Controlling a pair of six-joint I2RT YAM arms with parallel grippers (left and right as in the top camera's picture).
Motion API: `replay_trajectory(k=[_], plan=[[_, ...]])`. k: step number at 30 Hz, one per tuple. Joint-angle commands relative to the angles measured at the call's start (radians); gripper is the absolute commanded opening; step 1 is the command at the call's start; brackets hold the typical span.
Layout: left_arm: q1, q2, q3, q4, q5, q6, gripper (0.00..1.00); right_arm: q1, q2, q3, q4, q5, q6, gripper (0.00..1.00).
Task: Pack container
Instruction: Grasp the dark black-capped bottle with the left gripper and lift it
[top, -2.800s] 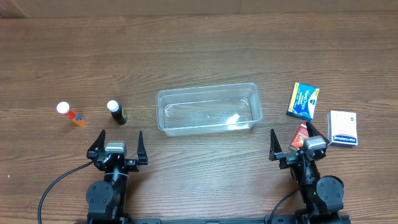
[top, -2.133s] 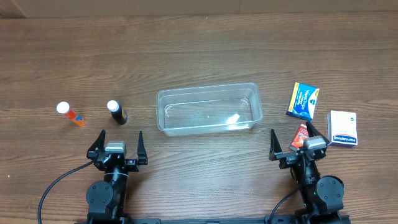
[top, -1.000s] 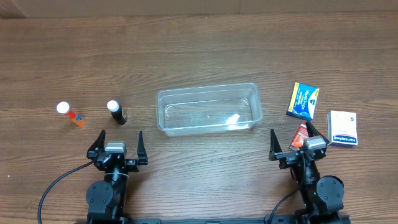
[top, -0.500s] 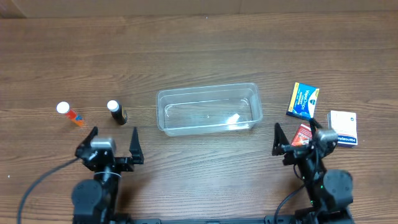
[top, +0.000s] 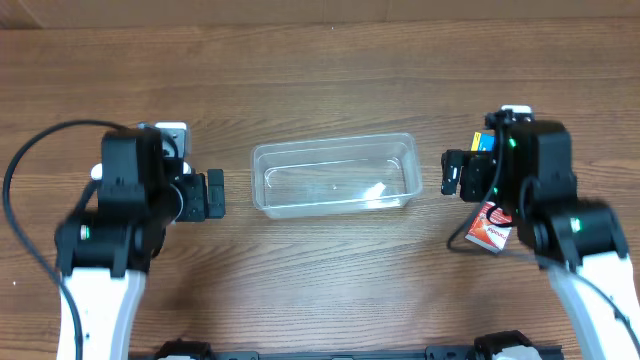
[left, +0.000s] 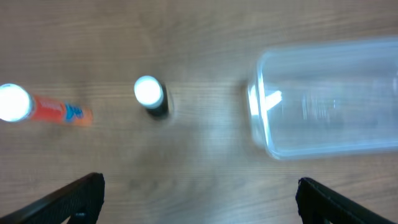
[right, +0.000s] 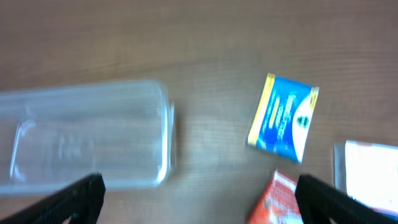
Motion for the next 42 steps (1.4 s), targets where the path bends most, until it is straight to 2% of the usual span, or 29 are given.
replay_trajectory(k=[1,6,13,23,25,28,32,39,42], plan=[[0.008,0.099,0.117,-0.074,0.019,-0.018,1.0,-0.003,0.084,0.078,-0.057,0.009,-0.003,1.0],[0.072,0.175,0.2,-0.068,-0.027,-0.076,1.0,-0.074,0.117,0.078,-0.061,0.008,0.026,1.0],[0.188,0.387,0.234,-0.054,-0.016,-0.078,1.0,-0.245,0.119,0.077,-0.052,-0.09,0.03,1.0],[0.188,0.684,0.234,0.024,-0.016,-0.078,1.0,-0.25,0.14,0.077,-0.048,-0.09,0.03,1.0],[0.188,0.715,0.234,0.035,-0.016,-0.079,0.94,-0.25,0.154,0.077,-0.048,-0.09,0.03,1.0],[0.188,0.734,0.234,0.054,-0.013,-0.085,0.72,-0.25,0.173,0.077,-0.048,-0.09,0.03,1.0],[0.188,0.735,0.234,0.053,0.01,-0.108,0.54,-0.25,0.196,0.077,-0.049,-0.09,0.03,1.0],[0.17,0.735,0.234,0.037,0.01,-0.108,0.4,-0.25,0.198,0.077,-0.048,-0.09,0.03,1.0],[0.161,0.735,0.234,0.029,0.01,-0.108,0.38,-0.25,0.198,0.077,-0.049,-0.09,0.03,1.0]])
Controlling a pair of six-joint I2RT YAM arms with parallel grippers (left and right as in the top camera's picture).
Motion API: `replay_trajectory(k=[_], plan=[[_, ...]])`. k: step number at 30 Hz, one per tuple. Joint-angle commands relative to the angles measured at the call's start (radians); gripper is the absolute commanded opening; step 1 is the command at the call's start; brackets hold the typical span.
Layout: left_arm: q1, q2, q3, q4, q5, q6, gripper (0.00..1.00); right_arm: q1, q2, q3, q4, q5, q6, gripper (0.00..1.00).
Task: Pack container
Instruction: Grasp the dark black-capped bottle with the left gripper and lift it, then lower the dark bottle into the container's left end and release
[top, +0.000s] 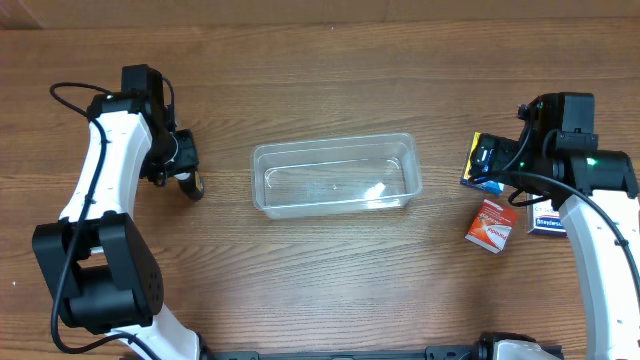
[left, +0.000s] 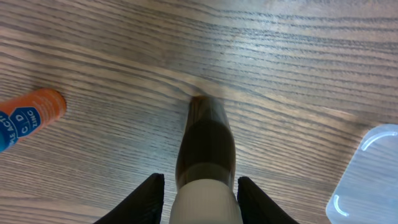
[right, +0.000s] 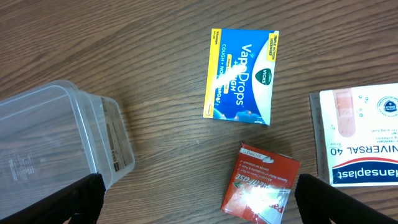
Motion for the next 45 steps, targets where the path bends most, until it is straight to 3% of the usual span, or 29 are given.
replay_trajectory(k=[1,5,10,17,25,34,45], plan=[[-0.018,0.013,0.014,-0.011,0.011,-0.008,0.36,-0.002,-0.004,0.035,0.005,-0.002,0.005,1.0],[-0.021,0.013,0.014,-0.02,0.011,-0.008,0.28,-0.002,-0.004,0.035,0.005,-0.002,0.005,1.0],[-0.022,0.008,0.049,-0.066,0.011,-0.045,0.04,-0.002,-0.004,0.035,0.005,-0.002,0.005,1.0],[-0.143,-0.117,0.224,-0.24,0.011,-0.055,0.04,-0.002,-0.004,0.035,0.006,-0.002,0.005,1.0],[-0.435,-0.259,0.285,-0.259,-0.043,-0.19,0.04,-0.002,-0.004,0.035,0.013,-0.002,0.005,1.0],[-0.499,-0.139,0.268,-0.242,-0.095,-0.351,0.04,-0.002,-0.004,0.035,0.012,-0.003,0.008,1.0],[-0.497,0.093,0.268,-0.129,-0.104,-0.389,0.04,-0.002,-0.004,0.035,0.009,-0.003,0.008,1.0]])
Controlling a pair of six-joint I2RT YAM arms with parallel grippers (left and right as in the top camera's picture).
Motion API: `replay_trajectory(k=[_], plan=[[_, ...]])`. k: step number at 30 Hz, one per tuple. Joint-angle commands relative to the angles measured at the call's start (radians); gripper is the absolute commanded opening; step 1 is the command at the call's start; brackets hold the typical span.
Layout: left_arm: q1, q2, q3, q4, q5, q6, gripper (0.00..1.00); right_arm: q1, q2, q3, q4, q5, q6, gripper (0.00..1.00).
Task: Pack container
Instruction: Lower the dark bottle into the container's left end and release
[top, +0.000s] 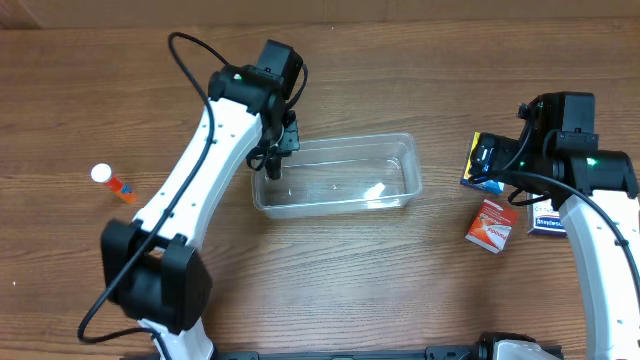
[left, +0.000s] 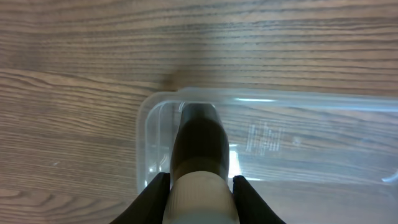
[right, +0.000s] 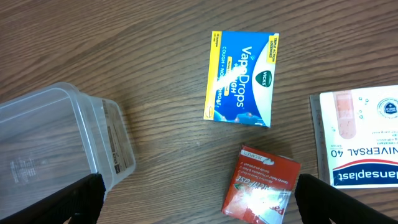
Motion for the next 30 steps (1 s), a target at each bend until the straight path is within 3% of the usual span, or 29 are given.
replay_trajectory(k=[1,10,11,13,14,15,24,26,28,30], plan=[[0.001,0.062,0.0,0.022,-0.019,-0.029,0.04,-0.002,-0.004,0.034,0.003,-0.003,0.005,1.0],[0.001,0.14,0.0,0.018,-0.016,-0.025,0.08,-0.002,-0.004,0.034,0.003,-0.002,0.005,1.0],[0.001,0.14,0.0,0.017,-0.016,-0.019,0.12,-0.002,-0.004,0.034,0.003,-0.002,0.005,1.0],[0.001,0.14,0.0,0.01,-0.016,-0.007,0.4,-0.002,-0.004,0.034,0.003,-0.002,0.005,1.0],[0.001,0.14,0.0,0.005,-0.016,0.004,0.61,-0.002,-0.004,0.034,0.003,-0.002,0.005,1.0],[0.001,0.14,0.0,-0.002,-0.016,0.015,0.69,-0.002,-0.004,0.034,0.003,-0.002,0.005,1.0],[0.001,0.082,0.032,-0.029,-0.018,0.044,0.7,-0.002,-0.004,0.034,0.003,-0.002,0.005,1.0],[0.002,0.027,0.054,-0.047,-0.04,0.043,0.79,-0.002,-0.004,0.034,0.003,-0.002,0.005,1.0],[0.009,-0.062,0.068,-0.07,-0.082,0.015,1.0,-0.002,-0.004,0.034,0.003,-0.002,0.005,1.0],[0.032,-0.146,0.068,-0.079,-0.105,-0.002,1.0,-0.002,-0.004,0.034,0.003,-0.002,0.005,1.0]])
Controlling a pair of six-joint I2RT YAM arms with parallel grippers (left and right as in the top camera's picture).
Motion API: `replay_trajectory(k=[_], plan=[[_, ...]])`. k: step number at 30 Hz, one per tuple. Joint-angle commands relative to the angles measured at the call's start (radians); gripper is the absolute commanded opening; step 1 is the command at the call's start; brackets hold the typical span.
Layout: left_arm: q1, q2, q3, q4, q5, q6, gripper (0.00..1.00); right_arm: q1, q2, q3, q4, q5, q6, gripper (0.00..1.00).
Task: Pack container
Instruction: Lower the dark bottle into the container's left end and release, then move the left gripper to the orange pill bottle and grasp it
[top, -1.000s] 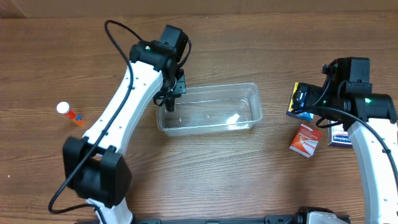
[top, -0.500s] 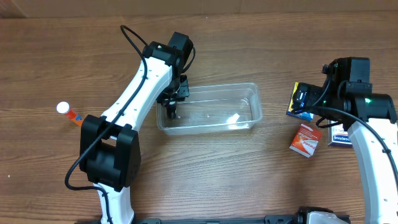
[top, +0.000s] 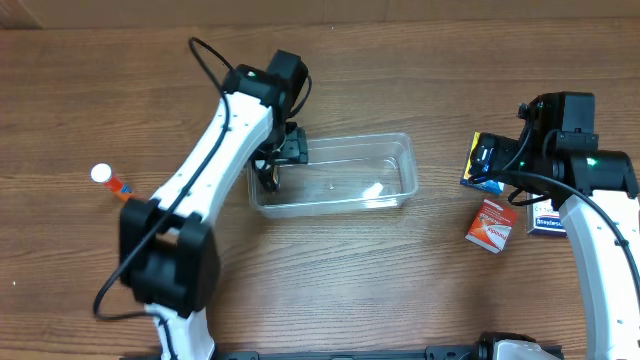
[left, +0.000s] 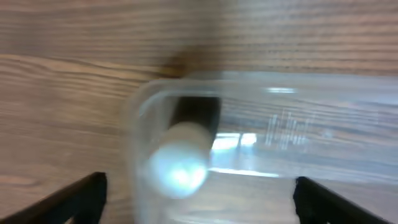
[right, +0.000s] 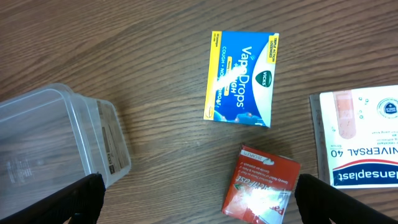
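A clear plastic container (top: 340, 138) lies at the table's middle. In its left end sits a dark bottle with a white cap (left: 181, 163), seen blurred through the container wall (left: 280, 84). My left gripper (left: 199, 199) hangs open just above that end (top: 282, 162), its fingers wide apart and off the bottle. My right gripper (right: 199, 199) is open and empty, above the boxes right of the container (top: 490, 160). The container's right end (right: 56, 130) shows in the right wrist view.
A blue Vicks box (right: 241, 78), a red box (right: 261, 183) and a white plaster box (right: 360, 143) lie right of the container. An orange tube with a white cap (top: 108, 180) lies at the far left.
My left gripper has opened and let go of the bottle, which now rests inside the container's left end. The right arm has not moved.
At first both grippers were open, with the bottle standing near the orange tube left of the container. Then my left gripper was shut on the bottle there and the right arm hung over the boxes. Later the bottle was held over the container's left end; now it lies inside.
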Motion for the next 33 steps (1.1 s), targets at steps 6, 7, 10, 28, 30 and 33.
replay_trajectory(k=[6,7,10,28,30,33], plan=[[0.283,-0.46,0.058,-0.092,-0.087,-0.024,1.0,-0.002,-0.004,0.034,0.004,-0.002,0.005,1.0],[0.361,-0.489,0.058,-0.106,-0.084,-0.019,1.0,-0.002,-0.004,0.034,0.005,-0.002,0.005,1.0],[0.501,-0.508,0.058,-0.125,-0.055,0.025,1.0,-0.002,-0.004,0.034,0.007,-0.003,0.005,1.0],[0.779,-0.034,0.036,-0.076,-0.003,0.145,1.0,-0.002,-0.004,0.034,0.003,-0.003,0.005,1.0],[0.779,0.02,0.036,-0.076,-0.002,0.145,1.0,-0.002,-0.004,0.034,0.003,-0.003,0.005,1.0],[0.779,0.085,0.036,-0.069,-0.003,0.145,1.0,-0.002,-0.004,0.034,0.003,-0.002,0.005,1.0]])
